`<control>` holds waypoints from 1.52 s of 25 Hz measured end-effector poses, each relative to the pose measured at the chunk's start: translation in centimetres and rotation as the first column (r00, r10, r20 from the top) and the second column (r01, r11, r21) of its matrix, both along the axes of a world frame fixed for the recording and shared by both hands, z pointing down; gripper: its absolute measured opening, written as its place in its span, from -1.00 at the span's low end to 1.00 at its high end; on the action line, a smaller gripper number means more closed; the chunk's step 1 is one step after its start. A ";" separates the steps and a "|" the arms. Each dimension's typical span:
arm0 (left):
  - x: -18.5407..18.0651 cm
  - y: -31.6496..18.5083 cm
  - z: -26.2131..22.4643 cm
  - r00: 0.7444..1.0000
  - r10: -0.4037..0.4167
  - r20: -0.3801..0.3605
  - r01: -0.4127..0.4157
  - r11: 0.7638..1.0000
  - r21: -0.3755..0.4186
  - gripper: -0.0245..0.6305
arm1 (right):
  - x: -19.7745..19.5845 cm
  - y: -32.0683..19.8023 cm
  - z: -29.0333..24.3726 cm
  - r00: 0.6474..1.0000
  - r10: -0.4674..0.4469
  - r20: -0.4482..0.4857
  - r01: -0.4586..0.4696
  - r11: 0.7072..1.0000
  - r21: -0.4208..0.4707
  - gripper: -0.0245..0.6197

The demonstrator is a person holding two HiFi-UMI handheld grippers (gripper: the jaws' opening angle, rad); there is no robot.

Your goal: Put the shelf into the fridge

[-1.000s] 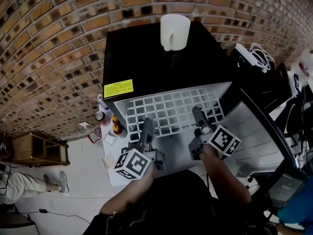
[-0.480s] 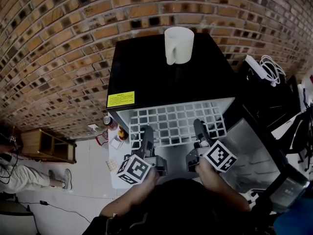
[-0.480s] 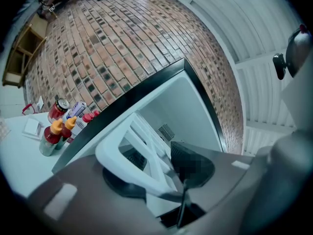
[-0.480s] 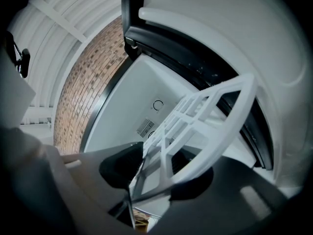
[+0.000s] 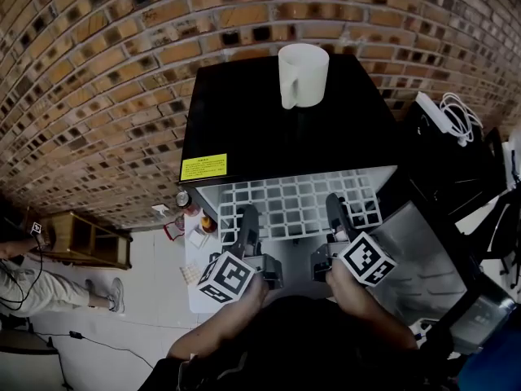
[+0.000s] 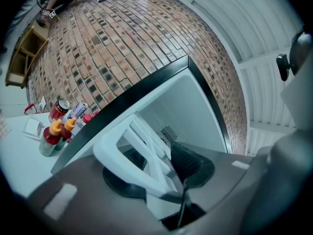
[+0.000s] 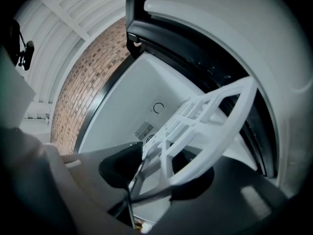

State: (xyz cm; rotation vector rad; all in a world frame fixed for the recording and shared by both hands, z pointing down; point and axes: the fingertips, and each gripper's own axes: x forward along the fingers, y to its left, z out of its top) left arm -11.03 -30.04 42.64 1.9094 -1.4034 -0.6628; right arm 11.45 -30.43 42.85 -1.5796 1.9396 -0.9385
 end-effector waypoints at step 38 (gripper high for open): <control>0.5 -6.7 -0.4 0.990 -0.091 -0.107 0.100 0.992 0.080 -0.57 | -0.2 -6.9 0.1 1.000 -0.003 0.018 0.002 1.000 0.030 -0.35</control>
